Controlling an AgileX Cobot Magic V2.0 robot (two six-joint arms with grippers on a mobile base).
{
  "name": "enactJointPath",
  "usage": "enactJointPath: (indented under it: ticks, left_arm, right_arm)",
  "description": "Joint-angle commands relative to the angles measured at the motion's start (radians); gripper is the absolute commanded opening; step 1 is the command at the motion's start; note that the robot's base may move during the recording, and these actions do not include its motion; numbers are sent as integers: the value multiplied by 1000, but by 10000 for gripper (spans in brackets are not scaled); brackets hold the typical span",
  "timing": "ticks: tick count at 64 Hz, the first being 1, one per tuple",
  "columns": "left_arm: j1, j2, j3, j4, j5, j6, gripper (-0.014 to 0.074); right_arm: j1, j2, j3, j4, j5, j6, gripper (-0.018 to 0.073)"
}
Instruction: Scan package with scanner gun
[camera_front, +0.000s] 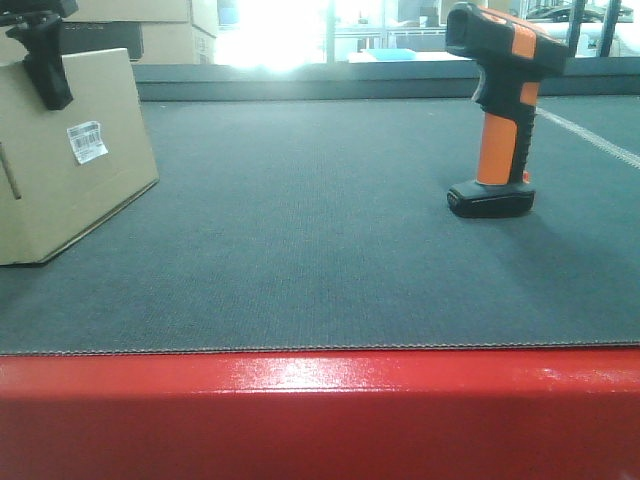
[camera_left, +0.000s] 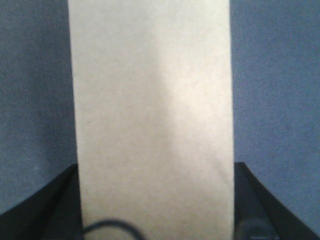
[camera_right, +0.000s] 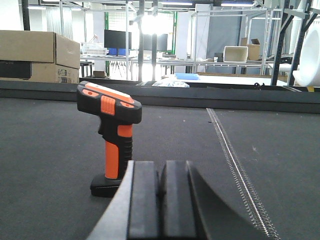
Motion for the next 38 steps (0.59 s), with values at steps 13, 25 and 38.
enactJointPath:
  ticks: [13,25,38]
  left_arm:
    - [4,-60,-49,-87,-2,-59,155]
    - [4,-93,-49,-82,-2,-61,155]
    - [4,-106,-49,-72,-2,-70,155]
  right_arm:
    - [-5,-3,0,0,-21,0,-162]
    - [-5,-3,0,0,-13,0,-162]
    - [-5,21,-207,0,314,0,-162]
